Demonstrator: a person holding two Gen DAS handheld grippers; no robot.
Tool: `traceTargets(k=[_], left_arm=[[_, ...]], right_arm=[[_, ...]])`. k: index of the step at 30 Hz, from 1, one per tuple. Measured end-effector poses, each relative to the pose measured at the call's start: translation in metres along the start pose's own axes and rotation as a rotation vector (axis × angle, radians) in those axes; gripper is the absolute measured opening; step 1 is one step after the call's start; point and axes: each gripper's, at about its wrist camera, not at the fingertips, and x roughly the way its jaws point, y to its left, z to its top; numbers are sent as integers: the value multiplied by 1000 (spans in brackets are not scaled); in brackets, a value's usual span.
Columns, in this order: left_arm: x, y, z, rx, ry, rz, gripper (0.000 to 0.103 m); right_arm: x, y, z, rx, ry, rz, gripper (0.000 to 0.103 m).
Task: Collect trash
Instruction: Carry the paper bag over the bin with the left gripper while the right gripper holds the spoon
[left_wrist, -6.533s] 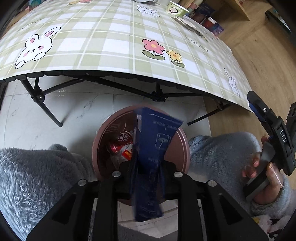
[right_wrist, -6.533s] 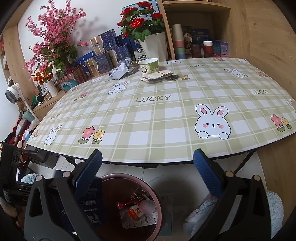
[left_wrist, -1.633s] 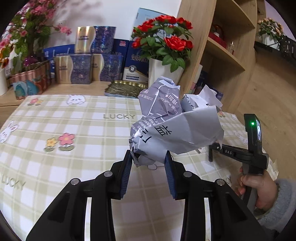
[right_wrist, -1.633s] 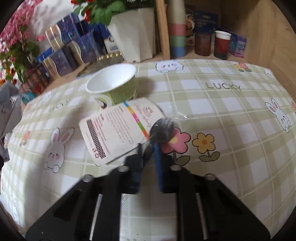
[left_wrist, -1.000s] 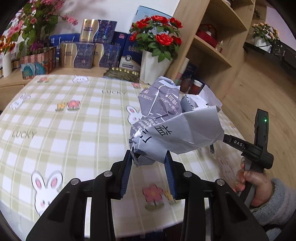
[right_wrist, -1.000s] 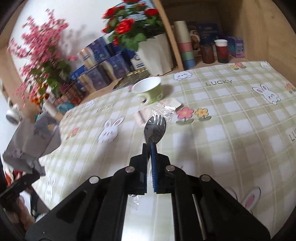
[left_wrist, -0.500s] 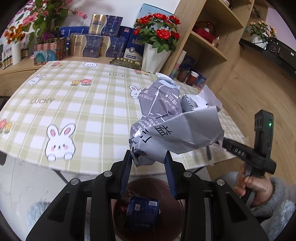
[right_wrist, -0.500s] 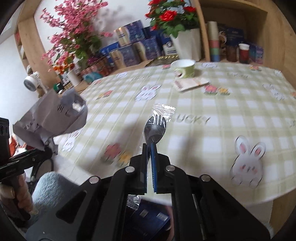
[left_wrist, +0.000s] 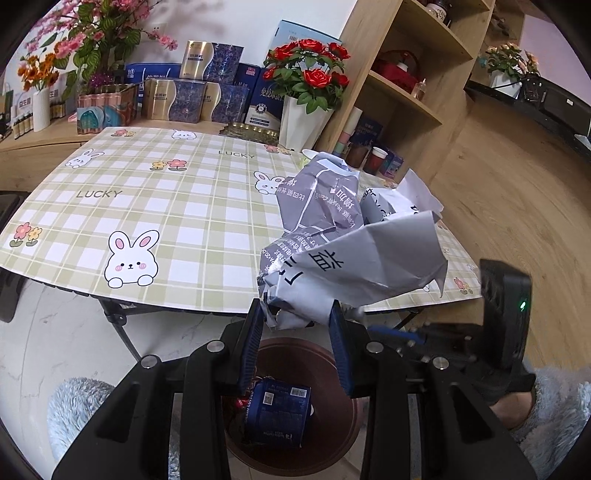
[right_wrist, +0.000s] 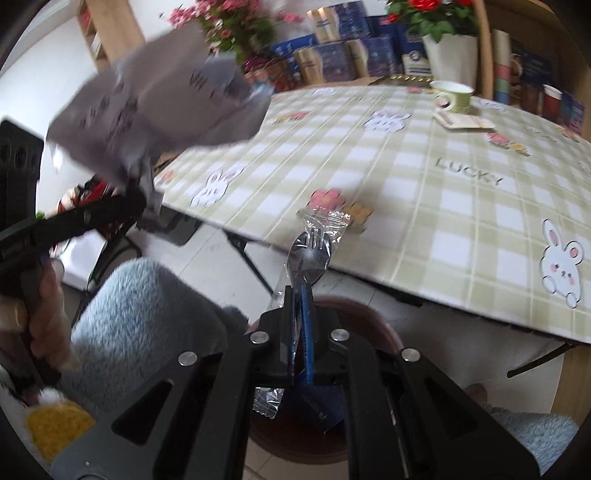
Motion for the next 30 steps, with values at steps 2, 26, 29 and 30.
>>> traceTargets(k=[2,26,29,30], left_arm=[[-2,0,-2,-2,2,0,34],[6,2,-13,65,45,-3,35],[8,6,-13,75,54,-1,35],[9,7,-13,89,58,0,35]], right_arm=[[9,4,-4,-19,45,-1,8],[-22,-15,7,-27,-140,-177,96],[-40,-23,11,-40,-216,-258,97],[-45,-27,12,-38,-236,-280,97]])
